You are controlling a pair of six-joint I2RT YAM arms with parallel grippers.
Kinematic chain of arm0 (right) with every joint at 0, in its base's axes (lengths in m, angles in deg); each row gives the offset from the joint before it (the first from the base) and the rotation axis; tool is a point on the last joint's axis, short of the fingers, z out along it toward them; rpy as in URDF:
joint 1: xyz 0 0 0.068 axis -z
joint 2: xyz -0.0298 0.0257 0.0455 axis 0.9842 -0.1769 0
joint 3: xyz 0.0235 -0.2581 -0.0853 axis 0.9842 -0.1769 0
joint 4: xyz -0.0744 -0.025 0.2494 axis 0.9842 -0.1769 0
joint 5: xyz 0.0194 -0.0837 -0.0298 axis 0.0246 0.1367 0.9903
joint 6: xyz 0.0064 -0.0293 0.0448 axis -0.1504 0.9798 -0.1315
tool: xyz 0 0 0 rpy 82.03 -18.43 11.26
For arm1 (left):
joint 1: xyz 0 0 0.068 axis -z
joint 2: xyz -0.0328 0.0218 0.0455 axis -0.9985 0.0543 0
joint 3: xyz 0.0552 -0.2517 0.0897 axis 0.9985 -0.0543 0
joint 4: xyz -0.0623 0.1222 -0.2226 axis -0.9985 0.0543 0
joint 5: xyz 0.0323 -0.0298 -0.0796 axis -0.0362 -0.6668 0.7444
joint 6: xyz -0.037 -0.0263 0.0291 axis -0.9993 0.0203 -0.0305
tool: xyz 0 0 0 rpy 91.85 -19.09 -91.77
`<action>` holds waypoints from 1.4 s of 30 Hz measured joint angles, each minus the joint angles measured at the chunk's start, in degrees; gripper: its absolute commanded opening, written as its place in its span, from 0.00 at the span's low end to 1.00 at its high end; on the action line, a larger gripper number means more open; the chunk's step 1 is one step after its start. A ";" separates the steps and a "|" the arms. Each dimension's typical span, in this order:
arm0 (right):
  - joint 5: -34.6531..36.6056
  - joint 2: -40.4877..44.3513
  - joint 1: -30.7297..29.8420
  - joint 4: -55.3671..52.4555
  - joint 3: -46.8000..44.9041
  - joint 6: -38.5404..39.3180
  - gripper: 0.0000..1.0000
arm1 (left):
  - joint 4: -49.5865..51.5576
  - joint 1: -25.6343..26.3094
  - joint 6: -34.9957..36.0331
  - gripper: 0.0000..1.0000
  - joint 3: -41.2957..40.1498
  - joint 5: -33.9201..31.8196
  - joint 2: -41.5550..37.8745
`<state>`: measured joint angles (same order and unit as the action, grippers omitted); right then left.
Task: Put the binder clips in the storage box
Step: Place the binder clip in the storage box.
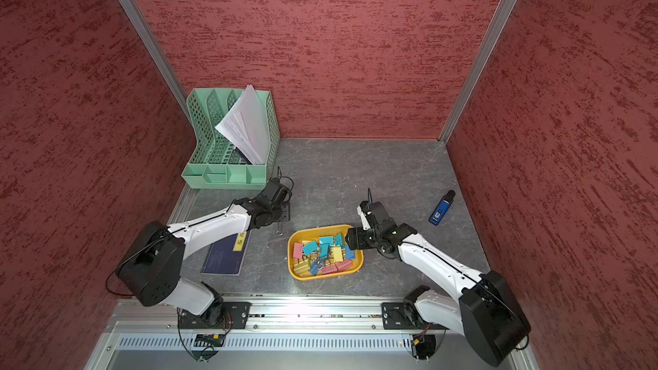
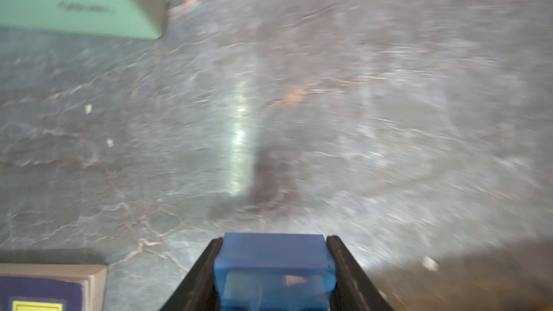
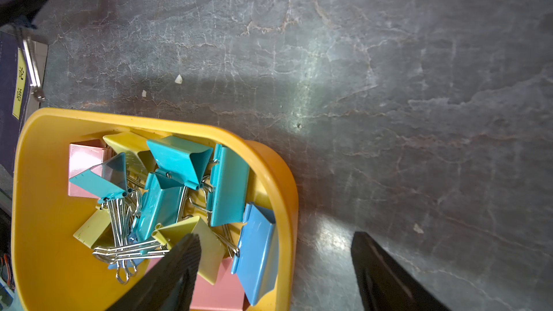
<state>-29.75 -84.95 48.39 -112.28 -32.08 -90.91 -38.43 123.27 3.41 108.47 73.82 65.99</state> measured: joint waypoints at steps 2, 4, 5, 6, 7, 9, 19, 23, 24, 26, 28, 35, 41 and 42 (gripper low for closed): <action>0.15 0.04 0.00 -0.02 0.00 -0.02 0.86 | 1.22 3.98 2.36 0.35 2.75 0.13 -1.64; 0.39 0.31 0.00 -0.02 0.00 -0.09 0.87 | 2.10 7.82 4.70 0.35 5.22 0.20 -2.60; 0.61 0.57 0.00 -0.07 0.00 -0.17 0.88 | 2.40 9.70 5.92 0.35 6.34 0.44 -3.04; 0.79 0.85 0.00 -0.07 0.00 -0.20 0.88 | 2.54 11.06 6.97 0.35 7.06 0.90 -3.37; 1.05 1.22 0.00 -0.07 0.00 -0.22 0.88 | 2.58 12.57 8.15 0.35 7.76 1.57 -3.69; 1.33 1.66 0.00 -0.09 0.00 -0.24 0.89 | 2.62 15.23 10.38 0.35 8.59 2.91 -3.89; 4.15 2.73 0.00 -2.45 0.48 -0.50 0.89 | 9.84 18.99 14.97 0.32 16.26 9.11 7.48; 5.11 3.52 0.00 -3.85 1.27 -0.48 0.90 | 12.68 20.52 14.01 0.29 16.59 12.02 10.12; 5.27 3.63 0.00 -3.89 1.36 -0.48 0.90 | 12.92 20.87 13.62 0.29 16.61 12.52 10.64; 5.42 3.76 0.00 -4.13 1.40 -0.48 0.90 | 13.86 21.62 12.48 0.29 16.59 13.70 11.63; 5.60 3.76 0.00 -4.50 1.40 -0.48 0.90 | 14.53 22.27 11.50 0.29 16.57 14.51 11.74; 5.70 3.76 0.00 -4.70 1.40 -0.48 0.90 | 15.04 23.45 8.28 0.31 16.59 13.46 13.03; 5.70 4.13 0.00 -4.74 1.40 -0.44 0.90 | 14.95 22.91 7.02 0.41 16.59 10.47 15.45; 5.70 4.31 0.00 -4.74 1.40 -0.44 0.90 | 14.97 22.69 6.95 0.46 16.59 10.05 15.85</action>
<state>-24.04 -80.64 48.39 -117.02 -30.69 -91.34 -23.46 145.96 10.36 125.06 83.88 81.83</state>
